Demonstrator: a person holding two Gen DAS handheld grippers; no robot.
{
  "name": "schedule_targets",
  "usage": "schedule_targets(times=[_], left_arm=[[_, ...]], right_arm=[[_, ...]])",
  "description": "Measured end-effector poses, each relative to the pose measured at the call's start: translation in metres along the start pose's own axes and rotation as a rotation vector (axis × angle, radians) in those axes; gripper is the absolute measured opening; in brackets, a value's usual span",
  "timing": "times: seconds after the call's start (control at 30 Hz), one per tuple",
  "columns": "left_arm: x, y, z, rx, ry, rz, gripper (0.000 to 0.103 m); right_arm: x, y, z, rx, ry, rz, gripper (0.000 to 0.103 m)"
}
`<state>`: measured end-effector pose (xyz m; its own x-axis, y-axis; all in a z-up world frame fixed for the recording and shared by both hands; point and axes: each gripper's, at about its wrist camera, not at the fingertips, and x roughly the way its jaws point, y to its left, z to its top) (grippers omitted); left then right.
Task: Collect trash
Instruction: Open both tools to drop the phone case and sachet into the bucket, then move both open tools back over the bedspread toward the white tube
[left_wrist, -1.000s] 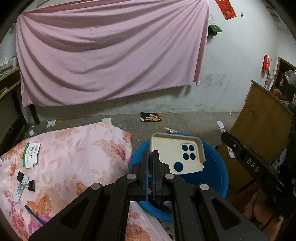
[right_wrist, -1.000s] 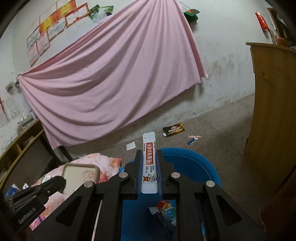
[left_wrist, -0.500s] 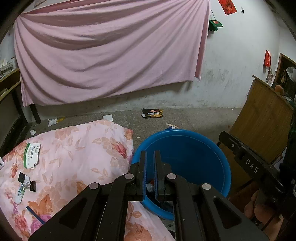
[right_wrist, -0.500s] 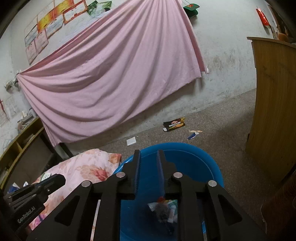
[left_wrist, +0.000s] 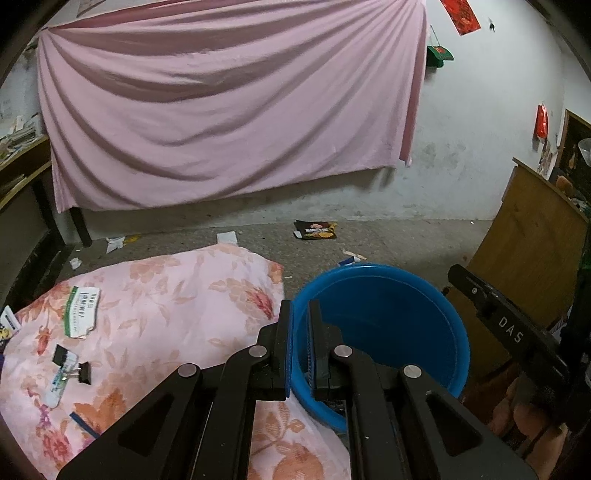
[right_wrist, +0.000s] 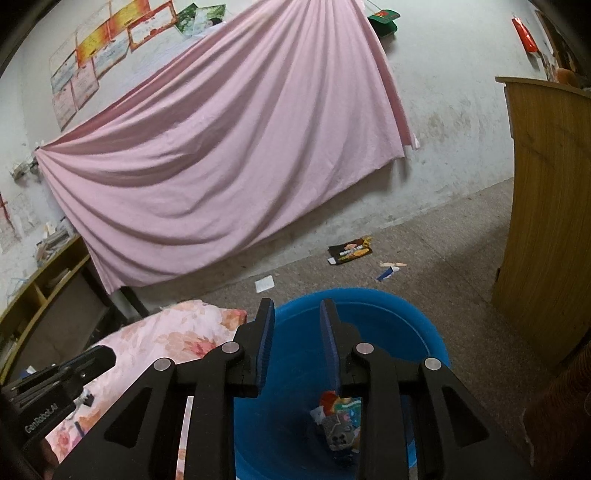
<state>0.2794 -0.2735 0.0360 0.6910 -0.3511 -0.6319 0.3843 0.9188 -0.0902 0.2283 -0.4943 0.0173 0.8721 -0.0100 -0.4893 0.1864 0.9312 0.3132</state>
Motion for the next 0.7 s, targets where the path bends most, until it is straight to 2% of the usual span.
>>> schedule_targets(times=[0.1, 0.13, 0.23, 0.27, 0.33, 0.4, 0.47, 0.53, 0.57, 0.6, 0.63, 0.7], left_arm=[[-0.010, 0.009, 0.002, -0.010, -0.021, 0.019, 0.005], [-0.016, 0.015, 0.003, -0.019, -0.034, 0.028, 0.010], [-0.033, 0.033, 0.003, -0.059, -0.084, 0.046, 0.036], [-0.040, 0.039, 0.003, -0.075, -0.106, 0.052, 0.040], [-0.050, 0.050, 0.004, -0.096, -0.140, 0.069, 0.041], [-0.062, 0.065, 0.003, -0.112, -0.168, 0.099, 0.044], [-0.073, 0.077, 0.002, -0.126, -0.193, 0.123, 0.059], [-0.086, 0.095, -0.001, -0.153, -0.234, 0.138, 0.068], [-0.094, 0.105, -0.004, -0.173, -0.259, 0.139, 0.079], [-0.102, 0.115, -0.007, -0.193, -0.287, 0.141, 0.084], [-0.109, 0.124, -0.010, -0.212, -0.317, 0.148, 0.093], [-0.122, 0.140, -0.014, -0.238, -0.372, 0.169, 0.101]], right_arm=[[-0.002, 0.007, 0.002, -0.008, -0.018, 0.017, 0.030], [-0.003, 0.010, 0.003, -0.015, -0.024, 0.023, 0.030], [-0.004, 0.020, 0.005, -0.033, -0.037, 0.039, 0.031], [-0.004, 0.022, 0.006, -0.039, -0.041, 0.046, 0.032], [-0.005, 0.030, 0.006, -0.049, -0.055, 0.060, 0.041], [-0.006, 0.039, 0.006, -0.056, -0.073, 0.078, 0.045], [-0.008, 0.049, 0.006, -0.066, -0.092, 0.100, 0.046], [-0.009, 0.062, 0.006, -0.079, -0.112, 0.125, 0.047], [-0.010, 0.067, 0.005, -0.086, -0.120, 0.135, 0.049], [-0.011, 0.074, 0.004, -0.098, -0.132, 0.150, 0.059], [-0.012, 0.080, 0.003, -0.109, -0.145, 0.165, 0.075], [-0.016, 0.093, 0.000, -0.130, -0.179, 0.190, 0.084]])
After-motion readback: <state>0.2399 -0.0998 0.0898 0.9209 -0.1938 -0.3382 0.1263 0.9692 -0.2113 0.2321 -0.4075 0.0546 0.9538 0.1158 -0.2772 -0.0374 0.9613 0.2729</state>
